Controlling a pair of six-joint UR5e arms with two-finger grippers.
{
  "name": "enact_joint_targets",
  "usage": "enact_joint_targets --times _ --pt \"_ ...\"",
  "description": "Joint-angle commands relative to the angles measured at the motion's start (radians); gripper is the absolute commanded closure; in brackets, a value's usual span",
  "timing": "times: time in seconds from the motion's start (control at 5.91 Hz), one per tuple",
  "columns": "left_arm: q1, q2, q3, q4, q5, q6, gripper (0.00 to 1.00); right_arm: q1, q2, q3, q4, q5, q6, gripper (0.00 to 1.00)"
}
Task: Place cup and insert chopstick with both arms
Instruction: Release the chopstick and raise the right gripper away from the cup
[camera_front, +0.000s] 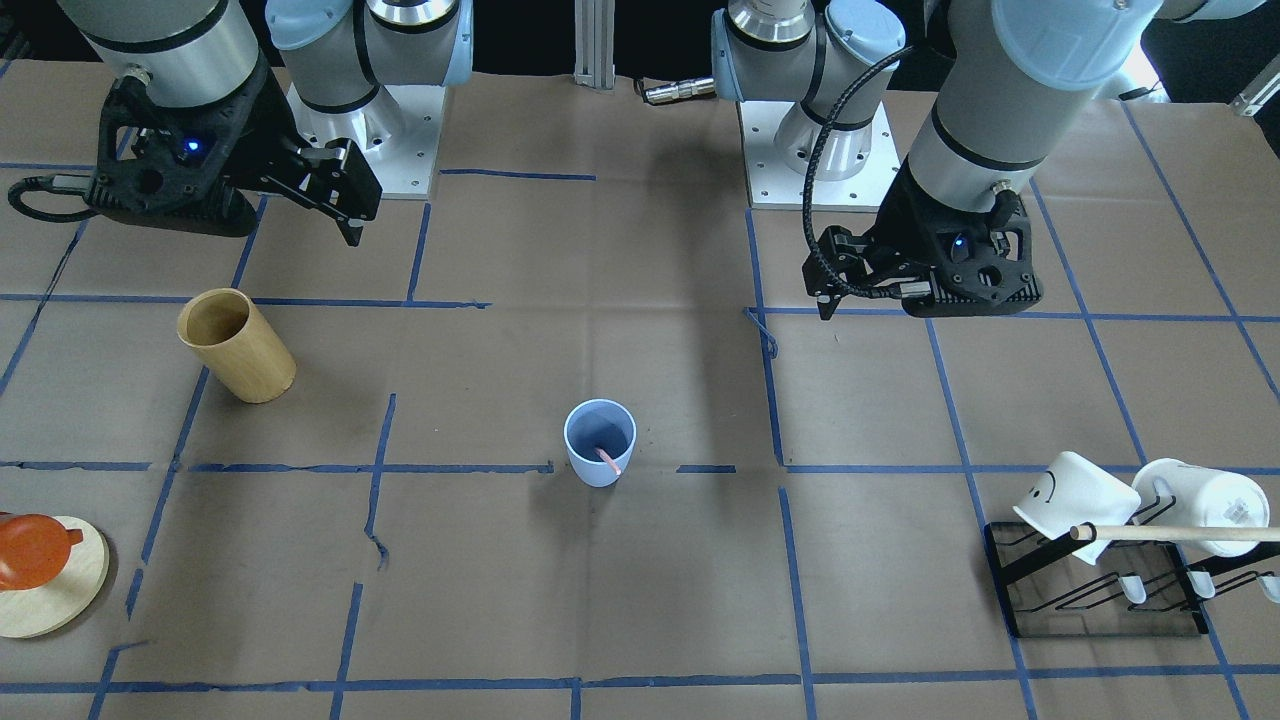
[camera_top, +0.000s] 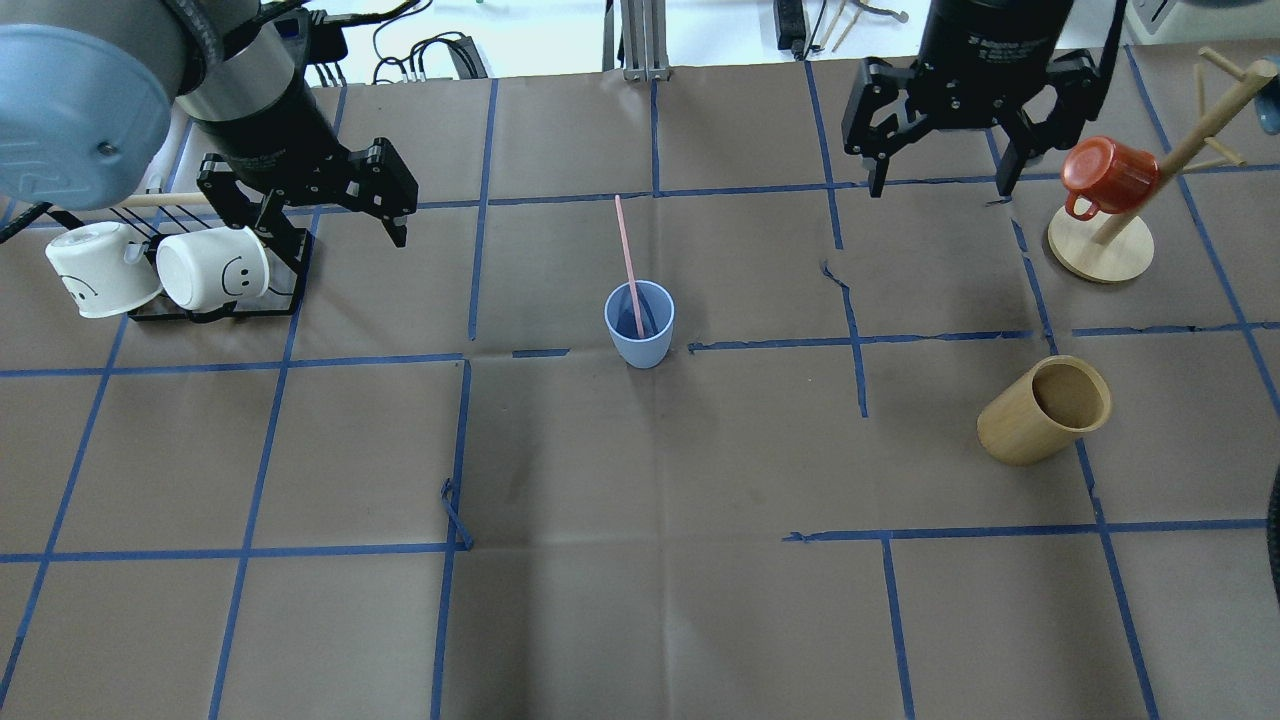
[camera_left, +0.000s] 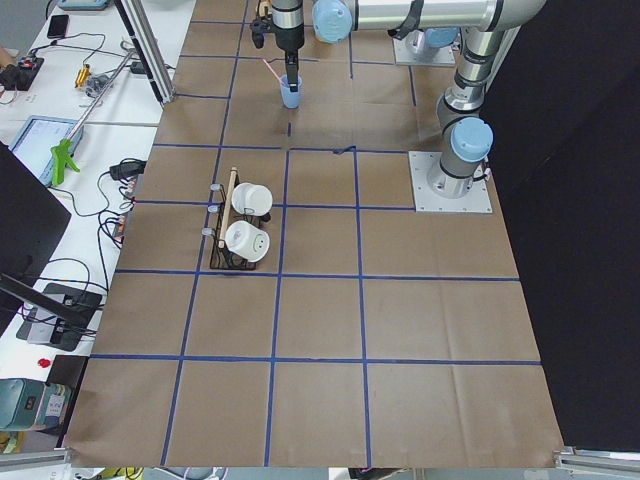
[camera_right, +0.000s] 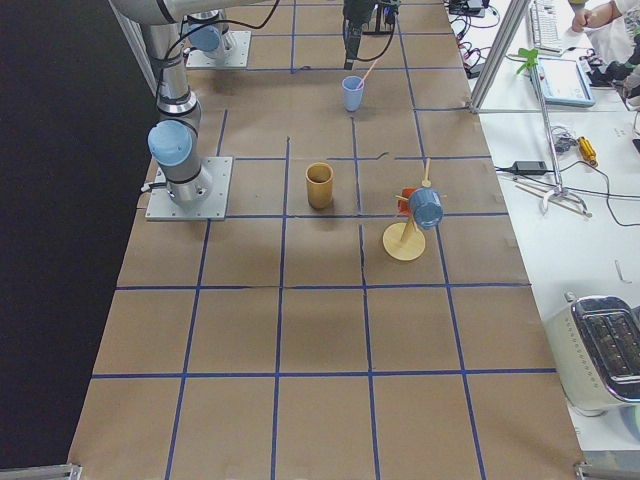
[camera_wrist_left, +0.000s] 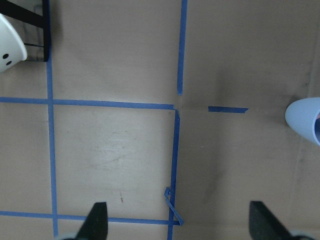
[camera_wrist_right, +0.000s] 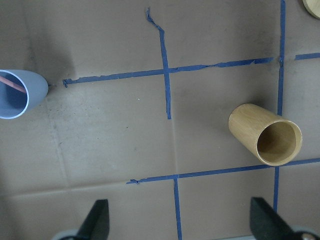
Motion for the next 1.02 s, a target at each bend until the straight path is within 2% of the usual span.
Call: enact_joint_targets --times 0.0,0.34,0.85 --pt "0.000 0.002 -0.001 0.000 0.000 0.000 0.02 -0.004 -0.042 0.099 -0.112 0.007 0.004 0.00" --pt "-0.002 0.002 -0.003 0.000 0.000 0.002 0.02 -0.002 -0.040 0.123 -0.181 0.007 0.002 0.00" --pt "-0.002 0.002 -0.001 0.000 0.000 0.002 0.02 -0.002 -0.040 0.120 -0.184 0.007 0.002 0.00"
